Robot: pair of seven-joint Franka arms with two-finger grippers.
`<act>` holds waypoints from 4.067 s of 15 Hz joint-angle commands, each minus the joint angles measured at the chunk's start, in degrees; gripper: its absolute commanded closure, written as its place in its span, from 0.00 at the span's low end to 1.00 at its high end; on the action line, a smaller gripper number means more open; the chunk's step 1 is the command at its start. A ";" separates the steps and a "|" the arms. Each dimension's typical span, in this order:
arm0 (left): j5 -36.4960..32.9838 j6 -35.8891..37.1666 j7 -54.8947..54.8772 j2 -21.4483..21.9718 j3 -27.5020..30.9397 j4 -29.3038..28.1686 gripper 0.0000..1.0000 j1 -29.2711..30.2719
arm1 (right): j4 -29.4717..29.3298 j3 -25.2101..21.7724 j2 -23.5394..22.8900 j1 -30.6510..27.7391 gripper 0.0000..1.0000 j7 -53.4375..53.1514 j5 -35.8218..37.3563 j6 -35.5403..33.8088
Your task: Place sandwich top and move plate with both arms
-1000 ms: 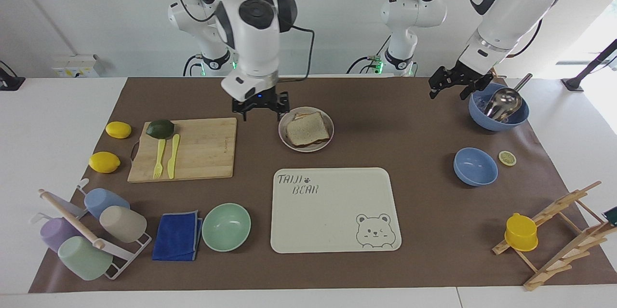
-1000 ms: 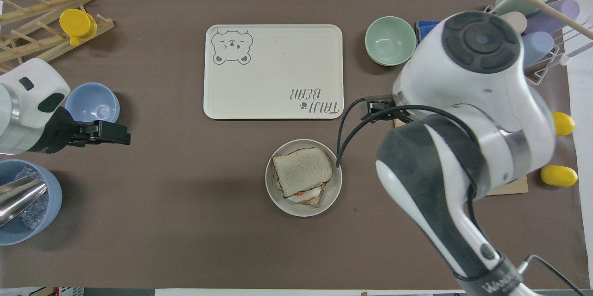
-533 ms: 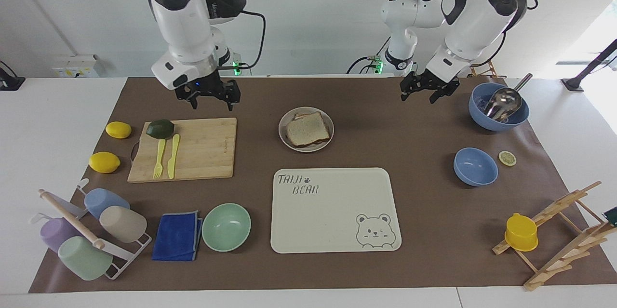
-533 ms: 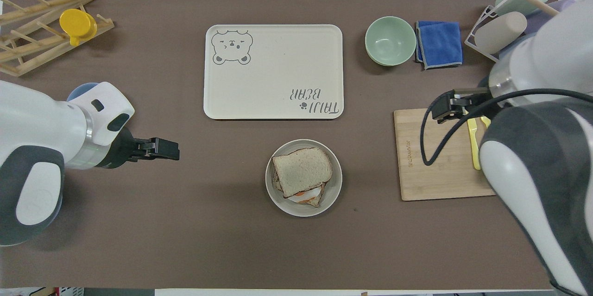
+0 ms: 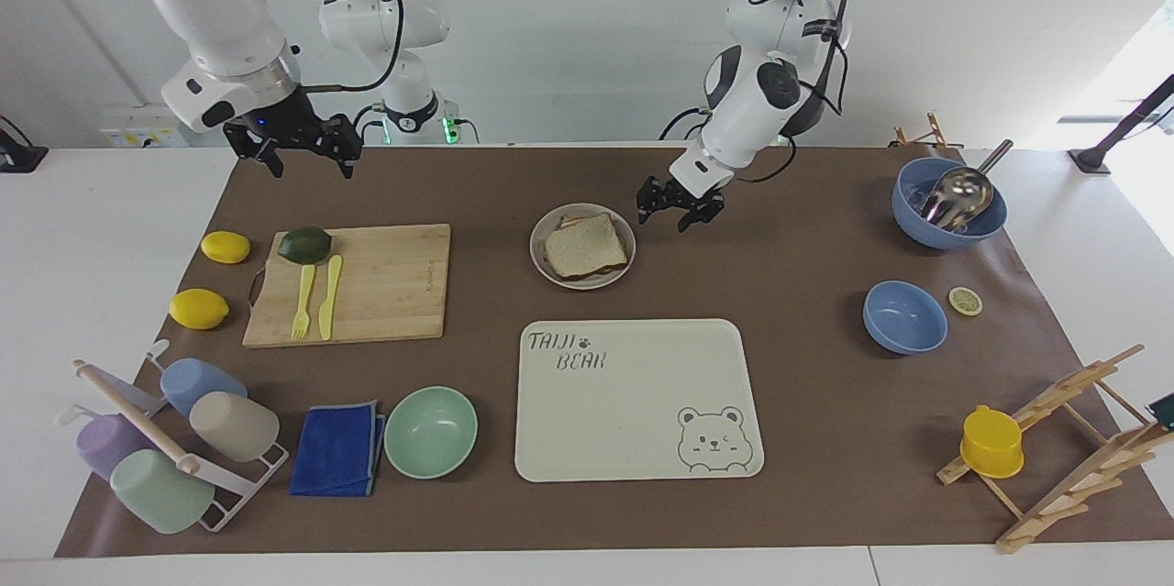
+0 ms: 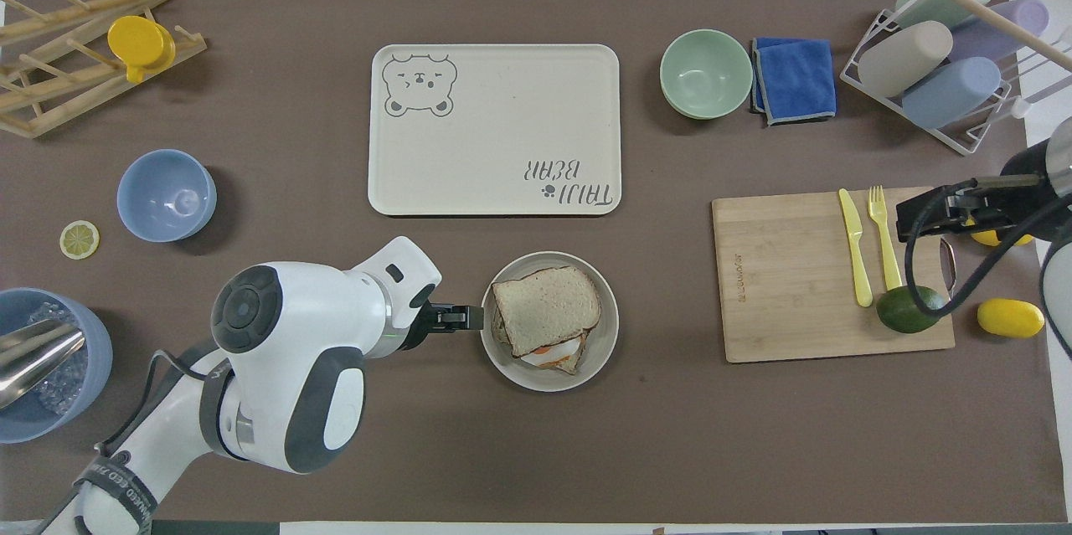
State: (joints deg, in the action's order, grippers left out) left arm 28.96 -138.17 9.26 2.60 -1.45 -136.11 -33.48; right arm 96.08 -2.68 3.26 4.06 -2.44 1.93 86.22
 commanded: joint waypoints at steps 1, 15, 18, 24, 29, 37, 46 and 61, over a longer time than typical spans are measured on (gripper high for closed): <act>1.28 -1.84 0.32 -1.19 0.84 -0.03 0.36 -1.15 | -1.77 1.10 -0.97 -4.31 0.00 4.36 -1.40 -1.93; 7.08 -5.61 1.55 -5.93 0.93 -0.56 0.64 -4.57 | -0.28 3.21 -0.09 -6.52 0.00 3.50 -1.31 -2.28; 7.08 -6.50 1.82 -6.55 0.93 -0.56 0.76 -4.93 | -0.28 3.21 -0.01 -6.61 0.00 3.50 -1.31 -2.37; 7.08 -5.27 1.38 -6.38 1.01 -0.39 1.00 -4.05 | -0.36 3.21 -0.09 -6.61 0.00 3.50 -1.31 -2.28; 6.90 8.22 0.94 -1.90 1.37 6.79 1.00 3.49 | -0.36 3.21 -0.09 -6.61 0.00 3.50 -1.31 -2.28; -0.65 17.76 -0.03 -16.99 1.37 33.16 1.00 13.61 | -0.28 3.21 -0.09 -6.61 0.00 3.50 -1.31 -2.28; -6.37 14.18 -3.01 -33.98 1.37 48.40 1.00 16.17 | -0.28 3.21 -0.09 -6.52 0.00 3.50 -1.31 -2.28; -6.37 20.46 -3.64 -25.48 3.55 45.93 0.00 21.08 | -0.28 2.42 -0.01 -11.18 0.00 3.50 -0.17 -2.72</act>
State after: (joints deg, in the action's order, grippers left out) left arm 23.43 -123.10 5.12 -28.85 0.57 -88.81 -14.29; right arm 95.87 -0.80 3.15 -7.03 0.66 2.30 84.29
